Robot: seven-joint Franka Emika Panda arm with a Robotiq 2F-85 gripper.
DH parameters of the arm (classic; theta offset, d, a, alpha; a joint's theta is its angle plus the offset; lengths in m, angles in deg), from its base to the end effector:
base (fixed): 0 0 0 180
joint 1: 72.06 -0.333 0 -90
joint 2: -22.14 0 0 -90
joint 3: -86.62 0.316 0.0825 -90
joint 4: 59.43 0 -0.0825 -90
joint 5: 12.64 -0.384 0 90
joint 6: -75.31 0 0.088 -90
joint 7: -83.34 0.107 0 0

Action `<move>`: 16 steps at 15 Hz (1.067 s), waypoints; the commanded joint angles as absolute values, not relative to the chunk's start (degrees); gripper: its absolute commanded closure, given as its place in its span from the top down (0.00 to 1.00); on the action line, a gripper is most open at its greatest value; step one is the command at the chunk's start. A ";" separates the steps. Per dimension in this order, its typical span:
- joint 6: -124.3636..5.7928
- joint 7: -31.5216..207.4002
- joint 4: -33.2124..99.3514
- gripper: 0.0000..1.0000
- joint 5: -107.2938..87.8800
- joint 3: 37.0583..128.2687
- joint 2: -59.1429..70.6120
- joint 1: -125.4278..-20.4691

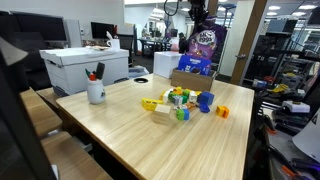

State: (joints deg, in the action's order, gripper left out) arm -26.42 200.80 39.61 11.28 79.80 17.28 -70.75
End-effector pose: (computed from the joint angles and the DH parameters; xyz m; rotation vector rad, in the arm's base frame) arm 0.5766 -0.1157 0.5264 1.4130 -2.4571 0.4585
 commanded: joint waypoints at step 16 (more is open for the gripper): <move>-27.23 202.06 41.32 0.02 11.15 77.74 19.90 -66.71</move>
